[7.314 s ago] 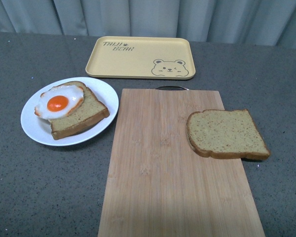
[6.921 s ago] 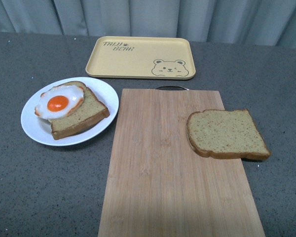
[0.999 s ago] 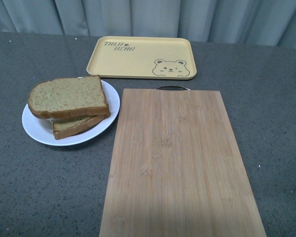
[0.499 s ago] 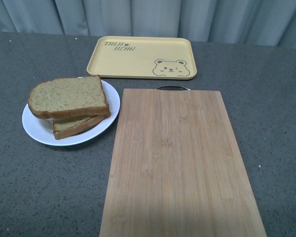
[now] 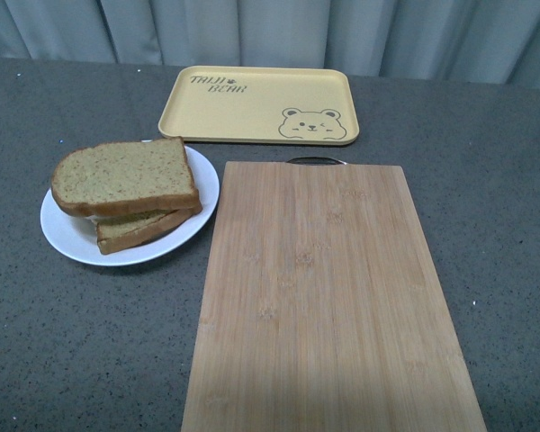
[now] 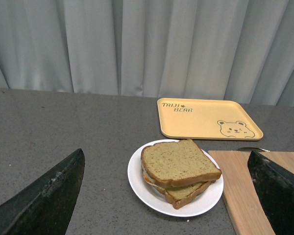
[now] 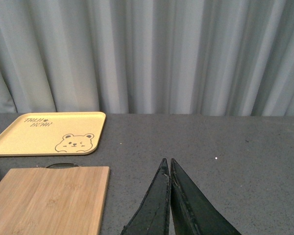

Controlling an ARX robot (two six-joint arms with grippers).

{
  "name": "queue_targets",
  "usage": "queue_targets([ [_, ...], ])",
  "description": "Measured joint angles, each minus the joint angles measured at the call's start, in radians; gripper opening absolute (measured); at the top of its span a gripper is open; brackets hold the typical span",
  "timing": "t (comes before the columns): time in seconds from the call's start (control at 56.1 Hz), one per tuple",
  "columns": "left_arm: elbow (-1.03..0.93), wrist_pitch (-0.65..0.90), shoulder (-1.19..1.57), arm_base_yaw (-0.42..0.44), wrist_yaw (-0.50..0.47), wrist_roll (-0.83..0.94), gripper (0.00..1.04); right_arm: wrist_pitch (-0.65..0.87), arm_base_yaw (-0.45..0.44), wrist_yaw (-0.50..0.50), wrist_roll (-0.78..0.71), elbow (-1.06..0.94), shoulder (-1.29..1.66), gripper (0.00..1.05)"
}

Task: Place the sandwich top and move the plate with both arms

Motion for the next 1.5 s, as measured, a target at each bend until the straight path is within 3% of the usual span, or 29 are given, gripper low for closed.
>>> queue_targets([
  [0.714, 0.0, 0.0, 0.0, 0.0, 0.0, 0.0, 0.98, -0.217, 0.0, -0.003, 0.0, 0.0, -0.22, 0.01],
  [0.803, 0.0, 0.0, 0.0, 0.0, 0.0, 0.0, 0.98, -0.376, 0.0, -0.003, 0.0, 0.001, -0.344, 0.01],
  [0.981, 0.0, 0.0, 0.0, 0.0, 0.0, 0.0, 0.98, -0.393, 0.0, -0.004, -0.001, 0.001, -0.391, 0.01],
  [1.356, 0.0, 0.0, 0.0, 0.0, 0.0, 0.0, 0.98, -0.394, 0.0, -0.003, -0.002, 0.001, -0.391, 0.63],
  [1.463, 0.076, -0.167, 0.164, -0.048, -0.201, -0.144, 0.98, -0.394, 0.0, -0.003, -0.002, 0.001, -0.391, 0.82],
  [1.498, 0.092, -0.143, 0.288, -0.042, -0.201, -0.217, 0.98, -0.394, 0.0, -0.004, -0.003, 0.001, -0.391, 0.91],
])
